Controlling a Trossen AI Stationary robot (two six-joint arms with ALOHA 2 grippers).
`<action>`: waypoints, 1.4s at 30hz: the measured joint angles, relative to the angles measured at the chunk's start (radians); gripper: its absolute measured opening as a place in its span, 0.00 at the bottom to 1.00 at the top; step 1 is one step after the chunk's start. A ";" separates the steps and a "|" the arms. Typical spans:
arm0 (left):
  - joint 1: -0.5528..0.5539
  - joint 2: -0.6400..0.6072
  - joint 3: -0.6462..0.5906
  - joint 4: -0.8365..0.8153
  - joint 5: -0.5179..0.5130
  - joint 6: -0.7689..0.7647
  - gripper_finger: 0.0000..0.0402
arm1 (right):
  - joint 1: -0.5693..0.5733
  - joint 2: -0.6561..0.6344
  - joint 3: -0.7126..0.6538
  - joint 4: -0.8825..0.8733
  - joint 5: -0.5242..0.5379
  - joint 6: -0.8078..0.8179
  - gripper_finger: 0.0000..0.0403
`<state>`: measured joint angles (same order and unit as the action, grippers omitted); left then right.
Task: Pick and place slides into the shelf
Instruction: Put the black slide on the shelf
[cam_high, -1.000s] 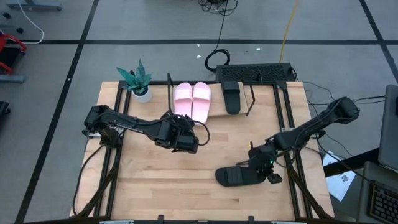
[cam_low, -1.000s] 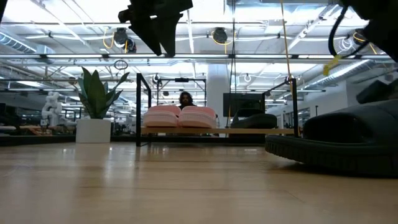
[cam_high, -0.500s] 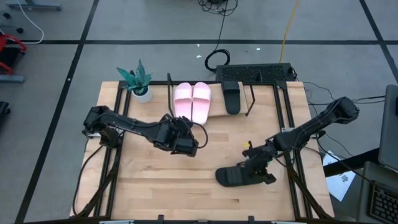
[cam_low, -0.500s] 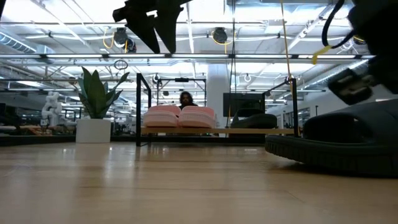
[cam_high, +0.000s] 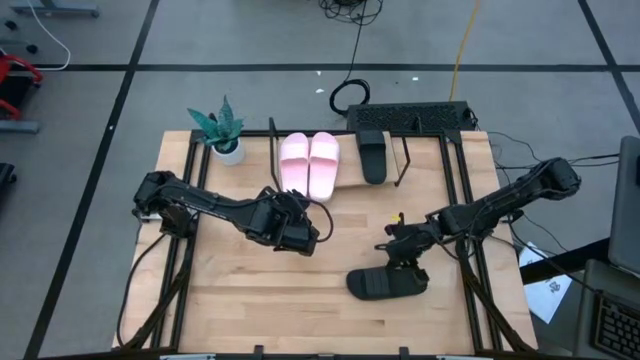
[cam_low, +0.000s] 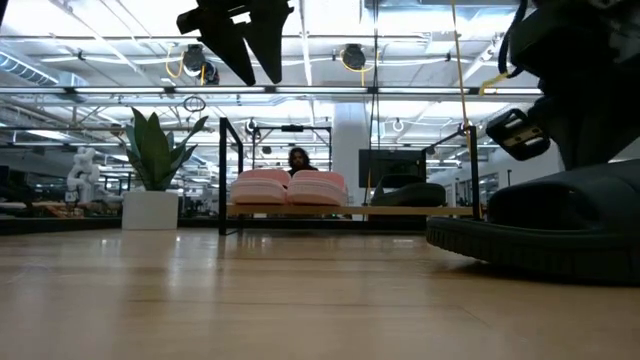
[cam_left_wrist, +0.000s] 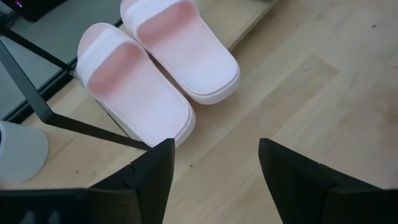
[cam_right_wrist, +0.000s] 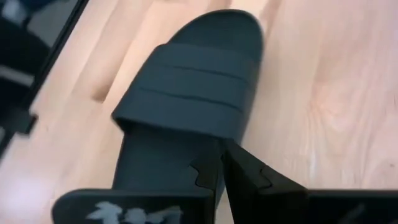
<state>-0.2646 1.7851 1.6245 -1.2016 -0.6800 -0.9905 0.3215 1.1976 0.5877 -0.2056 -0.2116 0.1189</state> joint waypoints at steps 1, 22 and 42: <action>0.000 0.000 0.000 0.000 0.000 0.000 0.59 | -0.009 0.000 0.000 0.000 -0.002 0.039 0.04; 0.000 0.000 0.000 -0.004 -0.002 0.077 0.59 | -0.053 0.000 0.000 -0.056 0.007 0.108 0.31; 0.002 0.000 0.000 -0.003 -0.002 0.068 0.59 | -0.052 0.142 -0.001 0.009 0.000 -0.053 0.35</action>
<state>-0.2626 1.7851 1.6241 -1.2045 -0.6823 -0.9226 0.2693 1.3397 0.5869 -0.1969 -0.2121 0.0662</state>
